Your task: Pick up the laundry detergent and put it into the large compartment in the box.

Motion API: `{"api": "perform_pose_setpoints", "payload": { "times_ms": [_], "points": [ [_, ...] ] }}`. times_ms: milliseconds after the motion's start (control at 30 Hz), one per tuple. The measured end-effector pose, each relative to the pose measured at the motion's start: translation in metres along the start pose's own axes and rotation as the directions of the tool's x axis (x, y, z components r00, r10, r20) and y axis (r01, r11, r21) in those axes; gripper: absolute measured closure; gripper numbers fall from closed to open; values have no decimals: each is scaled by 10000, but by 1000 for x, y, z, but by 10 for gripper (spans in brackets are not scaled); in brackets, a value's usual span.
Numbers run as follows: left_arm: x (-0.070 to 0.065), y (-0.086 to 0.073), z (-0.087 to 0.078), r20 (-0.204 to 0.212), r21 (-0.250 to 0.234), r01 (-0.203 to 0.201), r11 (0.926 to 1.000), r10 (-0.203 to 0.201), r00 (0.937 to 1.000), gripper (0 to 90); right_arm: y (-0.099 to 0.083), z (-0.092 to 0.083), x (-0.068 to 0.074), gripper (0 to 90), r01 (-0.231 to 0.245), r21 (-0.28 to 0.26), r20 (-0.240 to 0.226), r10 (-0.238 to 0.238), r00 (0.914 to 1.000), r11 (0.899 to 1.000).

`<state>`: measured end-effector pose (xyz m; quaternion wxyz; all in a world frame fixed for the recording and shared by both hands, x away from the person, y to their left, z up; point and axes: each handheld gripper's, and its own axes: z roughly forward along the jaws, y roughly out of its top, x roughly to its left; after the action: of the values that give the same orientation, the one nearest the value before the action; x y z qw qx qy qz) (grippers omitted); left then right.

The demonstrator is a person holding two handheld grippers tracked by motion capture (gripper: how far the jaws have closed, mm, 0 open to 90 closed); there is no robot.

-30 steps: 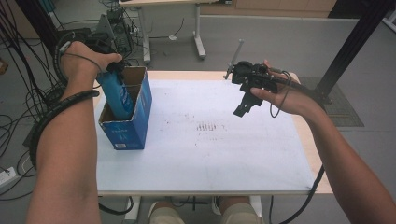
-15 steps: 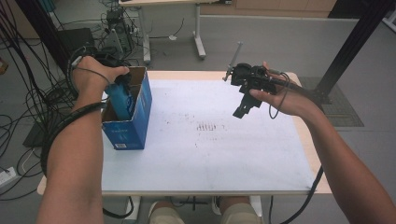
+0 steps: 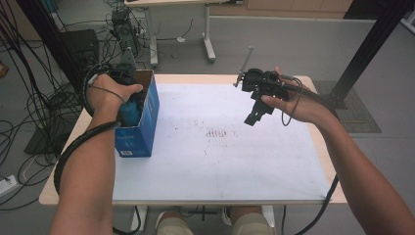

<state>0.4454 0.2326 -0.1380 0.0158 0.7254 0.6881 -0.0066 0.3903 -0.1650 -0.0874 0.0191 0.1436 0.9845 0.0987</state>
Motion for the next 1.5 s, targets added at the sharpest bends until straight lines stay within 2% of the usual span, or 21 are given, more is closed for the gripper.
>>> {"api": "perform_pose_setpoints", "payload": {
  "times_ms": [167,333,467,667,1500],
  "points": [
    [0,-4,6,-140,-94,-89,9999,87,9999,373,1,3,-1,62,-15,50,-41,15,10000,10000],
    [4,-7,9,42,-259,-42,9997,43,10000,373,4,7,-1,62,26,129,-78,-25,10000,9999],
    [2,-9,8,-90,-343,-225,9992,222,9997,373,6,8,0,61,21,128,-83,-20,10000,9999],
    [2,-8,7,-128,-349,-314,9989,310,9994,372,9,9,0,61,34,199,-83,-32,10000,9998],
    [6,-8,24,-222,-157,-524,9985,521,9984,372,11,16,-2,61,-4,226,-178,8,9998,9997]
  ]
}}
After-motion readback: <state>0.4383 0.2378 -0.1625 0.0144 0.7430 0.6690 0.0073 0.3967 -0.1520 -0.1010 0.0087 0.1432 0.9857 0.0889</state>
